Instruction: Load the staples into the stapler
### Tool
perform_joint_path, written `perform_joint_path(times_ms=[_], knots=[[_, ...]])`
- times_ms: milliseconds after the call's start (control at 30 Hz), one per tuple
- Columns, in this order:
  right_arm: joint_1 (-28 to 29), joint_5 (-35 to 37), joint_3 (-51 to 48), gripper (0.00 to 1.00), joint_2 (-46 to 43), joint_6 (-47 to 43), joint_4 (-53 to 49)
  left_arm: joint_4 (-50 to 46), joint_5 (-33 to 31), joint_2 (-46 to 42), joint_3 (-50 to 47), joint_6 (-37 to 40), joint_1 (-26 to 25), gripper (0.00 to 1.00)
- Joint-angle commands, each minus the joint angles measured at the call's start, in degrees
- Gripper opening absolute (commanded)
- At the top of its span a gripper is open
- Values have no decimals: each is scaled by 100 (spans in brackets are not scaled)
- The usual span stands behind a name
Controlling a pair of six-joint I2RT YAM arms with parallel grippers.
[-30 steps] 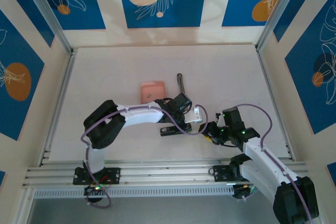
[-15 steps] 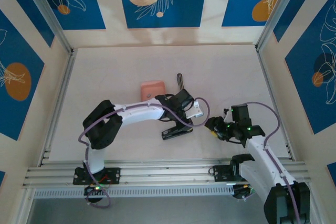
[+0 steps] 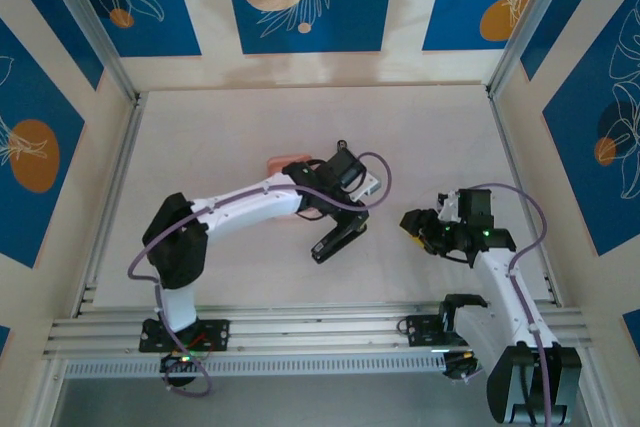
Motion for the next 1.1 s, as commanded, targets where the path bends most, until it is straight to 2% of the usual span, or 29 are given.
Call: perform_joint_path(times_ms=[0,167,433,600,833,1067], knots=[[120,-144,270,49,73,-174,-135,-186,-61,-570,22,-511,381,0],[510,52,457,49,378,-202,-38,-539,-424,-1095,-318,-548,1009,0],[1331,394,756,49,1133,-132,273,-1203,-989,-1771,-786,-260,2464,0],[1728,616,942,49,1519,-70,376,-1197,-1274,-1659,-1031,-157,3318,0],[2052,749,1104,49,1852,27,484,-119,-1609,-1383,-1584,-375,3979,0],[2282,909,1302,49,2081,61,432,518,-2474,-1020,-1808,-269,4033,0]])
